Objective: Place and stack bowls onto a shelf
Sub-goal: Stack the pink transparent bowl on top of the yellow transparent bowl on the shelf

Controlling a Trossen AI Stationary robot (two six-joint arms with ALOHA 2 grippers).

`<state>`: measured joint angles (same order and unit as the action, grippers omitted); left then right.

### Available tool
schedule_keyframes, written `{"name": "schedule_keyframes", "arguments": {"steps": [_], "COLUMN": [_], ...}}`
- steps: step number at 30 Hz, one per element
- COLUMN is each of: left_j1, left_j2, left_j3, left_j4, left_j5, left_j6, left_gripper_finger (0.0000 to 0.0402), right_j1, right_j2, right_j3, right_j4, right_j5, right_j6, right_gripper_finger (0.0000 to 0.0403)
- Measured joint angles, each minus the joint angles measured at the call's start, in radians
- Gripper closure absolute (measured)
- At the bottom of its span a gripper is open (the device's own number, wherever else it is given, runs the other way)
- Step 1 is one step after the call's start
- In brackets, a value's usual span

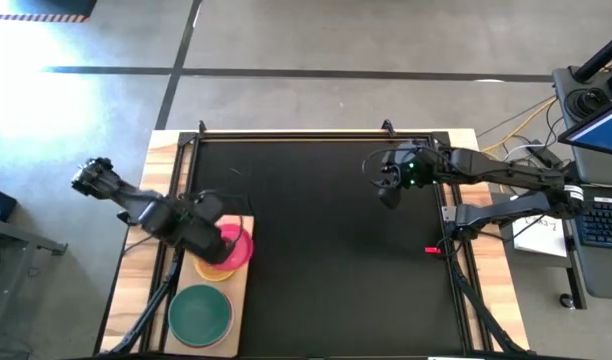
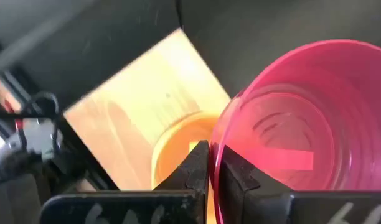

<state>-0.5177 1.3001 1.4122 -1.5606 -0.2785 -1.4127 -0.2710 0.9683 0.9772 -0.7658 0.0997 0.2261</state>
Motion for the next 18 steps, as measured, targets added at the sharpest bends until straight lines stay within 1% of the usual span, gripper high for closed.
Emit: {"name": "schedule_keyframes", "arguments": {"steps": [3,8,11,14,18], "left_j1": [-0.071,-0.143,-0.168,-0.18,-0.18], "left_j2": [-0.003,-0.016,-0.024,-0.038,-0.061], "left_j3": [-0.045,-0.156,-0.225,-0.283,-0.335], "left_j4": [-0.01,-0.009,-0.006,0.008,0.064], "left_j5": [0.007,0.074,0.113,0.113,0.097], "left_j6": [-0.095,-0.212,-0.261,-0.293,-0.293], "left_gripper_finger": [0.0401,0.0401,0.0401,0.0401,0.0401], "right_j1": [0.0,0.0,0.0,0.0,0.0], "right_j2": [-0.017,-0.051,-0.076,-0.098,-0.115], "right_j3": [-0.049,-0.092,-0.112,-0.124,-0.127], "right_j4": [0.017,0.022,0.024,0.024,0.025], "right_j5": [-0.009,-0.031,-0.032,-0.032,-0.032], "right_j6": [0.014,0.054,0.072,0.08,0.098], "right_gripper_finger": [0.017,0.017,0.017,0.017,0.017]}}
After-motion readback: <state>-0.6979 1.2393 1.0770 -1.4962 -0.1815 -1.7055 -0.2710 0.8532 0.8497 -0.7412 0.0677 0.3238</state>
